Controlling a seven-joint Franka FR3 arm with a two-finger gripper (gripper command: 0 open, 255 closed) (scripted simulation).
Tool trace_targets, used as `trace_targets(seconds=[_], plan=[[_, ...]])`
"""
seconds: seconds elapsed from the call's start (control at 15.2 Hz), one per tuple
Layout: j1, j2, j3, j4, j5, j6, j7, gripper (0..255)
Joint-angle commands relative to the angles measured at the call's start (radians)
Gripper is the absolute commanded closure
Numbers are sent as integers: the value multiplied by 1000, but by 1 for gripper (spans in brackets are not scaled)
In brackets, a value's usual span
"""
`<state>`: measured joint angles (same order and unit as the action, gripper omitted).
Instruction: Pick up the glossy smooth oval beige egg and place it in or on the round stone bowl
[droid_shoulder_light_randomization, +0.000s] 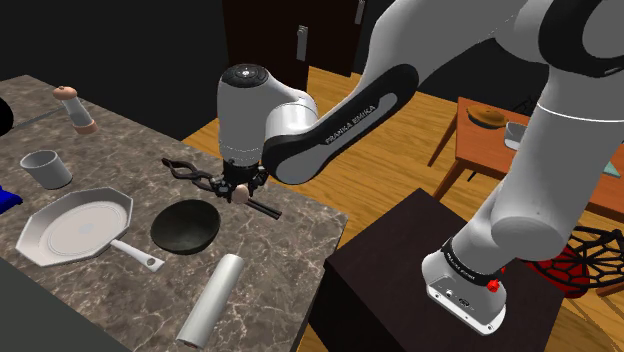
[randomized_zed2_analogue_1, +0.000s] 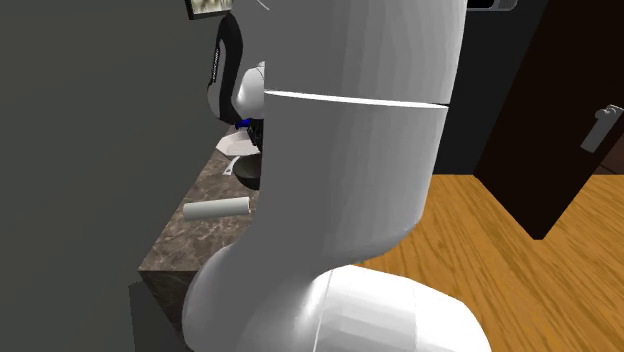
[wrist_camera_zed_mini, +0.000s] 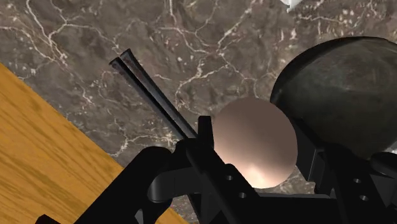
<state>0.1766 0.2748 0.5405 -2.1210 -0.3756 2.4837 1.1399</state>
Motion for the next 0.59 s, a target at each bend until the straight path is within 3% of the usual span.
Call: trace_targets(seconds=[0.0, 0.53], plan=[[45, 83, -13, 113, -44, -48, 41, 255], [218, 378, -61, 578, -119, -249, 82, 255]])
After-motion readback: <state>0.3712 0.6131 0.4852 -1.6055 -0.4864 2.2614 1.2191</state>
